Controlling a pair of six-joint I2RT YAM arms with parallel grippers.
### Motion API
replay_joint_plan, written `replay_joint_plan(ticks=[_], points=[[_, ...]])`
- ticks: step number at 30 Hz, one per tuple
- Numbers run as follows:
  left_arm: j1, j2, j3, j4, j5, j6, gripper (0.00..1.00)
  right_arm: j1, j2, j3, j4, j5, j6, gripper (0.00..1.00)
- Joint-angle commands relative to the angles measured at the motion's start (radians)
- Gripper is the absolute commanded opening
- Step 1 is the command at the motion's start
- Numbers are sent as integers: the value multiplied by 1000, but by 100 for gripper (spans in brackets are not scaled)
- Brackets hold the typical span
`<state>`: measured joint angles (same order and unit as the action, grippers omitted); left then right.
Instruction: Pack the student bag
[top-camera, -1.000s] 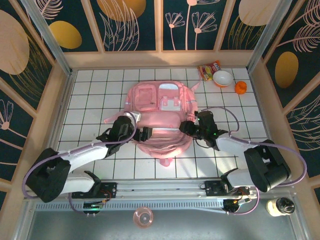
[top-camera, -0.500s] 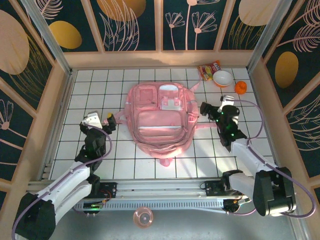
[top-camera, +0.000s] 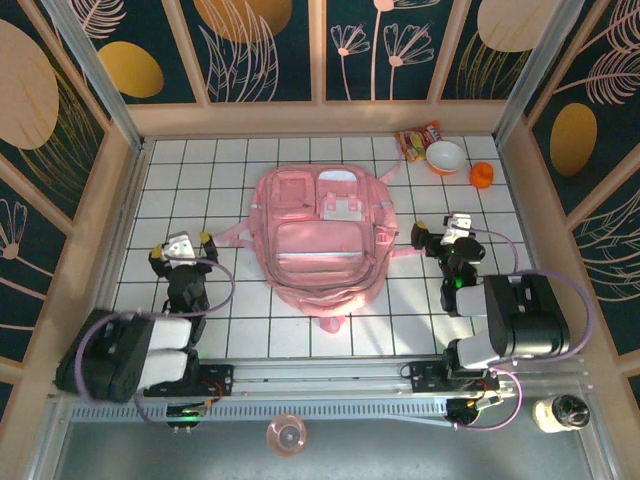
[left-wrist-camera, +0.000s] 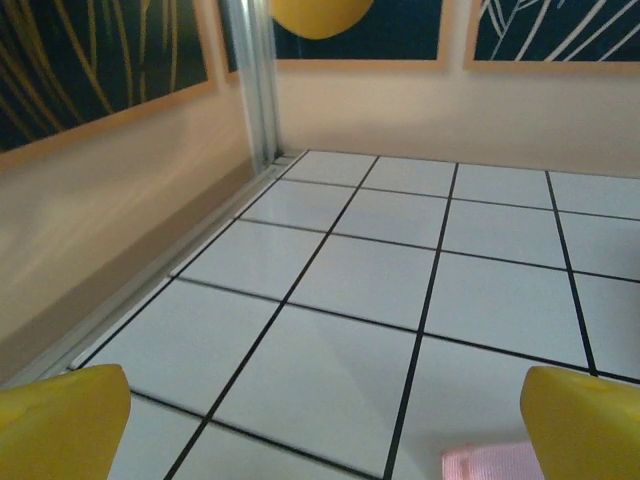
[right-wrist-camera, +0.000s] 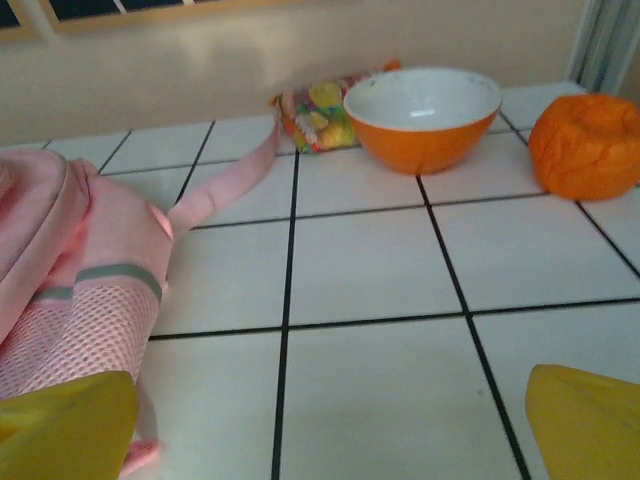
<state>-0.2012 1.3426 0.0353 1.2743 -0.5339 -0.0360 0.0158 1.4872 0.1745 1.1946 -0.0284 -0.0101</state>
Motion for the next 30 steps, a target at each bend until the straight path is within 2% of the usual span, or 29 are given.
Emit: replay_joint_plan(ticks=[1,3,4,5,6,7,8,9,11,30], points=[[19,173,63,324,80,76,99,-43,103,-56,377,-59,-5,99],[66,112,62,212,137,20,99,-44,58,12,164,-52,-4,99],[98,118,76,174,189,-8,99,-51,77,45,132,-49,12,99],[114,185,101,202,189,-22,99,-69,77,44,134,-35,38,99],[116,225,147,204,139,-21,99,-69,75,44,129,-32,34,99],[134,184,191,20,165,-63,99,-63,77,45,132,-21,30,99],[178,166,185,11,235,-90,99,-57,76,48,124,-12,25,99],[182,189,169,84,235,-87,99,-56,77,49,126,-11,24,99],[182,171,177,33,239,-87,99,-56,77,49,125,-11,25,99],[181,173,175,44,239,-85,99,-56,77,48,126,-11,25,99]])
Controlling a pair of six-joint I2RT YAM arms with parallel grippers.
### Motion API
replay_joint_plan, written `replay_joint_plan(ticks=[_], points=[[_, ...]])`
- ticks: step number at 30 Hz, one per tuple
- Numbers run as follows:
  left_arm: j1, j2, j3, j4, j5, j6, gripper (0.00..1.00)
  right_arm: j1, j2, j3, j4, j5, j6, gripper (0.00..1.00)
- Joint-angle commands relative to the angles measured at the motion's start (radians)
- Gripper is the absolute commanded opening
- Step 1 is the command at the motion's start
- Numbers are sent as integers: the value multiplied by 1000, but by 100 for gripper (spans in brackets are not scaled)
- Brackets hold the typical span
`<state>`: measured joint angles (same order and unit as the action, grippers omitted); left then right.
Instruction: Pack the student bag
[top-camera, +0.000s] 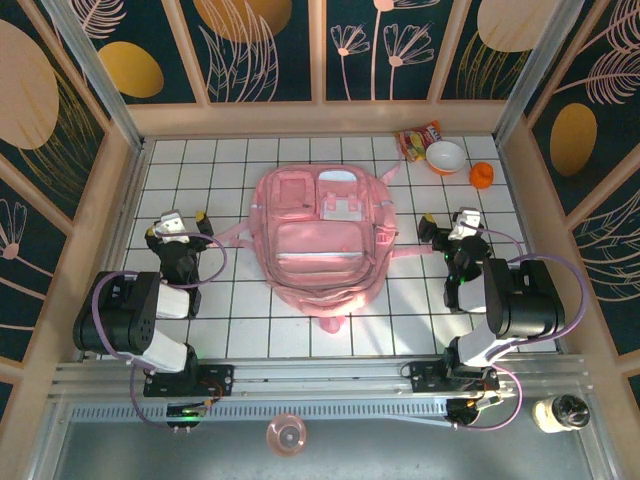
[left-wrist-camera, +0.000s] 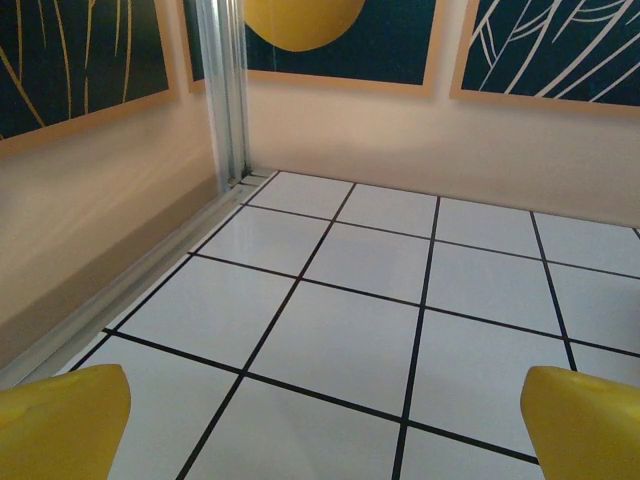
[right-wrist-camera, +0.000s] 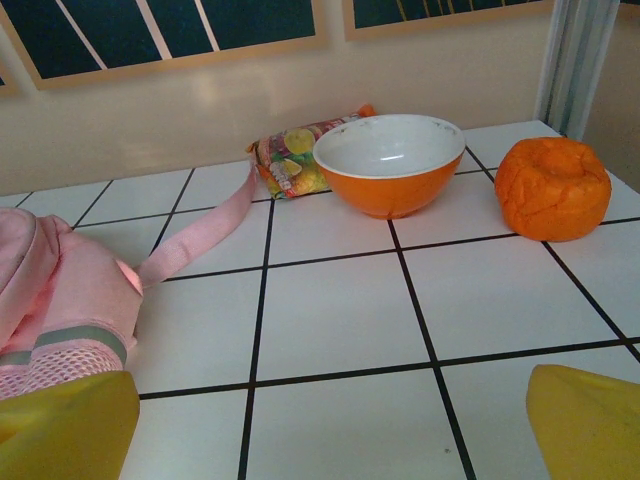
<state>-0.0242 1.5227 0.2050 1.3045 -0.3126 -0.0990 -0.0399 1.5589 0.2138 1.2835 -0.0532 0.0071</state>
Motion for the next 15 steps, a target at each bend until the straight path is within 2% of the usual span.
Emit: replay_joint_plan(ticks=[1,15], points=[[4,-7,5,13,18,-23,99,1,4,9,37,13,7,99],[4,-6,7,12,18,-21,99,0,5,9,37,13,7,99]])
